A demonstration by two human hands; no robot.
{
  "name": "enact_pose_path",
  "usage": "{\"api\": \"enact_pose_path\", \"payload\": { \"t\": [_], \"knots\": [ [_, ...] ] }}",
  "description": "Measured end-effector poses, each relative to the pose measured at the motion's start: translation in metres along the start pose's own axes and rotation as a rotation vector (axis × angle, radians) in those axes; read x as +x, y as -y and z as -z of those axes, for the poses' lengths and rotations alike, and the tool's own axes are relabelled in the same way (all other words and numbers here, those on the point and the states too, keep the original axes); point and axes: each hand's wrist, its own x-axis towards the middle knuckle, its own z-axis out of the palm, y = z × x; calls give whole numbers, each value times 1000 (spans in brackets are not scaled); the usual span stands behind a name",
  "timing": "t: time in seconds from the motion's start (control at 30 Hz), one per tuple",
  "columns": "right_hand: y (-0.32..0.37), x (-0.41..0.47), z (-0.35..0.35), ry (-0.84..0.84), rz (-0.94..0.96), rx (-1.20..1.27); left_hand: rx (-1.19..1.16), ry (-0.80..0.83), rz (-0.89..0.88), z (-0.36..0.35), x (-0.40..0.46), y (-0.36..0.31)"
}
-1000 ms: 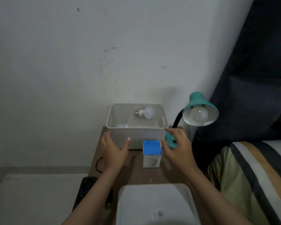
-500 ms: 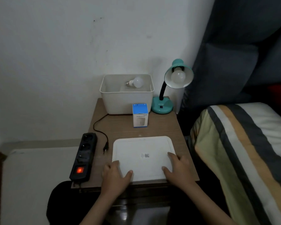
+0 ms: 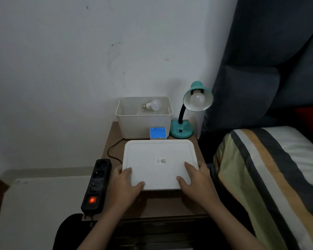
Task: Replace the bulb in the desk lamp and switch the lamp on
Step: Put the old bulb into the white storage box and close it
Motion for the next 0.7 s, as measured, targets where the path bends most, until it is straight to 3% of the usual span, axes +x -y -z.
{"api": "enact_pose_path", "payload": {
  "t": [0.27, 0.7],
  "knots": [
    [69, 100, 40, -83, 141, 20, 49, -134, -32, 54, 99, -43],
    [108, 260, 29, -28, 109, -55, 41, -99, -5, 45, 247, -54]
  ]
}}
